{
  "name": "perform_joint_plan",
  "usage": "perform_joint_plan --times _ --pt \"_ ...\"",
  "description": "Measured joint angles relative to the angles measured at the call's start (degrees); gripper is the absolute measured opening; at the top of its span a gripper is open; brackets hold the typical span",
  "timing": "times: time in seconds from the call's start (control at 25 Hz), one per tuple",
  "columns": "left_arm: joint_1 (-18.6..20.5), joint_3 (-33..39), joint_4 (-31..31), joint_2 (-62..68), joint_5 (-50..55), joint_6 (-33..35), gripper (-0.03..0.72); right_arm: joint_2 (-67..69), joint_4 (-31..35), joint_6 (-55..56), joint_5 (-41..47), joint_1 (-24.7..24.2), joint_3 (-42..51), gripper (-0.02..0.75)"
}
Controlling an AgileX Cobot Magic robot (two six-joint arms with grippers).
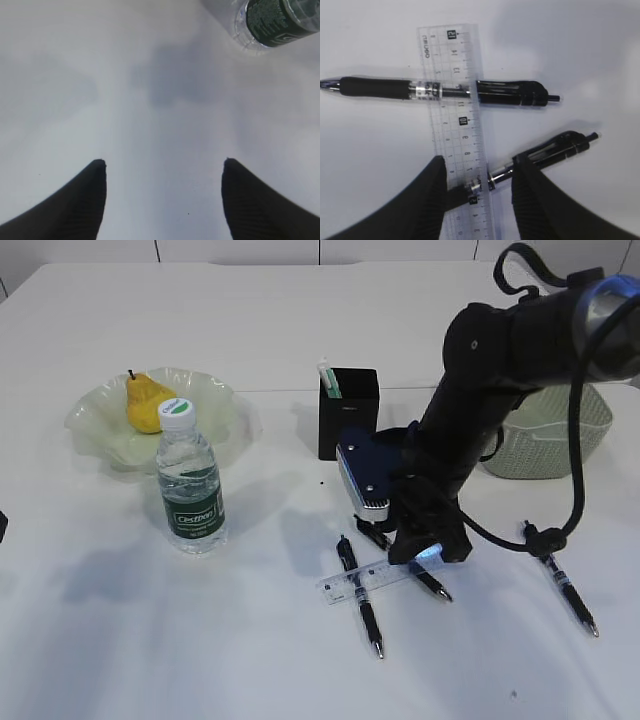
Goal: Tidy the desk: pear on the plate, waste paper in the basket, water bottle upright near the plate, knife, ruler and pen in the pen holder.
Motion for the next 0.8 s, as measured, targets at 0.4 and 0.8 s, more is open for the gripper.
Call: perform_joint_plan --times 0.4,0.8 --pt "0.0 0.0 0.0 0.0 0.0 0.0 0.51 3.33 -0.21 -0.4 0.11 2.63 -0.03 0.346" --pt "0.0 0.0 0.0 0.0 -0.09 0.0 0.51 3.56 -2.68 -0.4 -1.28 3.07 -0.03 0.346"
